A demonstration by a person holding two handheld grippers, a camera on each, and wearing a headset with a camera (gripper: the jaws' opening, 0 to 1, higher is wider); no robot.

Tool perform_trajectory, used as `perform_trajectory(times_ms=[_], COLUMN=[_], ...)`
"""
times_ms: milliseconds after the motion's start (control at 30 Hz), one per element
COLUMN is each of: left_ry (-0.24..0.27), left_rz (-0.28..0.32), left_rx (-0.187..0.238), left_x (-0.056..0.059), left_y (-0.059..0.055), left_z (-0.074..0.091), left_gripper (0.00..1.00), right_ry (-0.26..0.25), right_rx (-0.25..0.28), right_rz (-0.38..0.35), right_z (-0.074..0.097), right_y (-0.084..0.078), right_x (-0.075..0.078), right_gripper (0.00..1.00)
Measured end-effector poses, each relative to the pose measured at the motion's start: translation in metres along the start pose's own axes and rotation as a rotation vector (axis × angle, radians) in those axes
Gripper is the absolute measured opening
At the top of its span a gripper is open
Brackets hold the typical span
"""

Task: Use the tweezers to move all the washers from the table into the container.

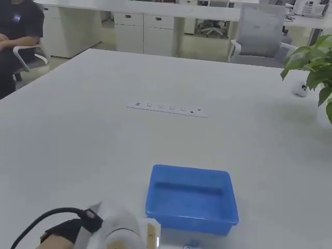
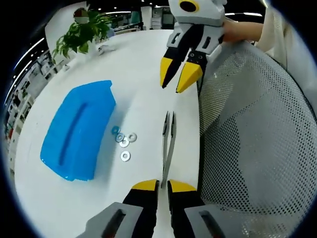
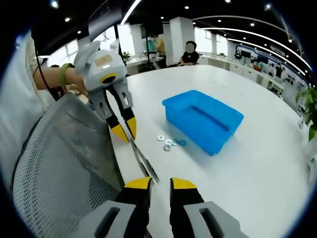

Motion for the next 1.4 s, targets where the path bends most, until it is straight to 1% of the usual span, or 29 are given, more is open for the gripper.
perform_trajectory(times_ms=[67,100,167,200,267,400,533,600,667,700,733,767,800,900,967,1000,1167,1233,1333,1400], left_ry=[-0.016,-0.011,-0.008,0.003,0.004,0.01,0.032,0.044,0.038,0.031,0.027,0.026,0.025,0.036,0.042,0.047,0.051,0.058,0.058,0.055], left_rz=[-0.031,-0.06,-0.063,-0.073,-0.089,-0.108,-0.126,-0.117,-0.102,-0.096,-0.067,-0.054,-0.053,-0.046,-0.052,-0.061,-0.094,-0.115,-0.127,-0.142], left_rx=[-0.015,-0.008,-0.028,-0.026,-0.034,-0.025,0.013,0.036,0.073,0.099,0.141,0.157,0.178,0.217,0.242,0.252,0.272,0.286,0.293,0.301], left_x=[0.003,0.002,0.002,0.001,0.001,0.002,0.003,0.003,0.006,0.008,0.009,0.01,0.012,0.015,0.018,0.02,0.028,0.03,0.033,0.035], left_y=[-0.001,0.001,-0.001,0.0,-0.001,0.001,0.008,0.011,0.015,0.018,0.023,0.024,0.027,0.033,0.038,0.041,0.049,0.053,0.058,0.062], left_z=[-0.003,-0.002,-0.002,-0.002,-0.003,-0.002,0.009,0.016,0.021,0.024,0.029,0.032,0.037,0.046,0.051,0.053,0.057,0.059,0.061,0.062], left_gripper=[0.06,0.06,0.02,0.01,0.0,0.0,0.0,0.0,0.0,0.0,0.0,0.0,0.0,0.0,0.0,0.0,0.0,0.0,0.0,0.0], right_ry=[-0.005,-0.004,0.007,0.01,0.012,0.01,0.021,0.025,0.031,0.033,0.036,0.039,0.04,0.06,0.073,0.079,0.106,0.119,0.125,0.133], right_rx=[0.004,0.006,0.014,0.014,0.009,0.005,0.007,0.001,-0.005,-0.007,-0.011,-0.015,-0.017,-0.023,-0.02,-0.022,-0.033,-0.039,-0.067,-0.07], right_rz=[0.015,0.017,0.011,0.008,0.01,0.044,0.068,0.082,0.097,0.1,0.109,0.119,0.133,0.166,0.179,0.185,0.224,0.243,0.278,0.288], right_z=[0.0,0.001,0.001,0.001,0.0,-0.001,-0.002,-0.003,-0.004,-0.004,-0.005,-0.005,-0.006,-0.006,-0.007,-0.008,-0.012,-0.014,-0.02,-0.023], right_y=[0.001,0.001,0.002,0.002,0.001,0.002,0.003,0.003,0.003,0.003,0.002,0.002,0.002,0.002,0.003,0.003,0.003,0.003,0.002,0.005], right_x=[0.0,0.0,-0.001,-0.002,-0.002,-0.004,-0.008,-0.009,-0.011,-0.012,-0.013,-0.013,-0.015,-0.019,-0.023,-0.025,-0.031,-0.034,-0.034,-0.034], right_gripper=[0.1,0.1,0.09,0.09,0.1,0.11,0.12,0.13,0.15,0.15,0.15,0.15,0.14,0.07,0.09,0.11,0.16,0.17,0.17,0.17])
Point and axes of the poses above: the centre of the closed fingertips' face, and the gripper's own axes: z roughly backward along the fingers, x roughly to its right, y roughly out of its top, the point moved 3 cm from there along z, roughly backward along the fingers, and after that the axes turned 6 degrees about -x, right-handed, at the moved point
